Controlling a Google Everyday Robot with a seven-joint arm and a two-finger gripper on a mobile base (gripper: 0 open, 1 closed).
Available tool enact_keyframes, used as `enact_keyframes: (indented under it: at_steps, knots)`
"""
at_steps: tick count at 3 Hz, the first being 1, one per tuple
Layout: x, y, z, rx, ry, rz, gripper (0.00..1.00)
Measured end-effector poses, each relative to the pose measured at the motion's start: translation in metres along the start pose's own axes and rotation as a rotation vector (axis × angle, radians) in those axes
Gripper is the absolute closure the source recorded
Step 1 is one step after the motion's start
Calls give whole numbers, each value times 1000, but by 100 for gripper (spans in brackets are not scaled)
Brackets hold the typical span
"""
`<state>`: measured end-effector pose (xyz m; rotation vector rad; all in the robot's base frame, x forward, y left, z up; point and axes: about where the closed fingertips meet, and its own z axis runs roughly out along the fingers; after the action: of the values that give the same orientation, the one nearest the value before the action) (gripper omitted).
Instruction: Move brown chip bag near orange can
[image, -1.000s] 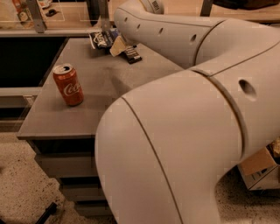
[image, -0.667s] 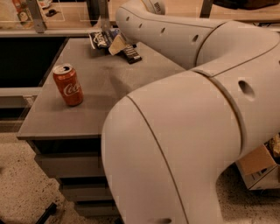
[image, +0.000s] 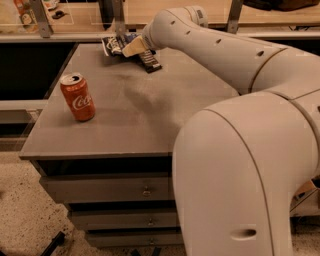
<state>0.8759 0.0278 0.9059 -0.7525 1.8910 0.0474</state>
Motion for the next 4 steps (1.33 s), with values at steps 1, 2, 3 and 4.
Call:
enact_keyframes:
  at_steps: [1, 2, 3, 4]
  knots:
    - [-10, -1, 6, -29, -70, 15, 0]
    - [-16, 0, 13, -38, -100, 14, 0]
    - [-23, 1, 22, -55, -137, 31, 0]
    - [-24, 2, 33, -87, -170, 63, 0]
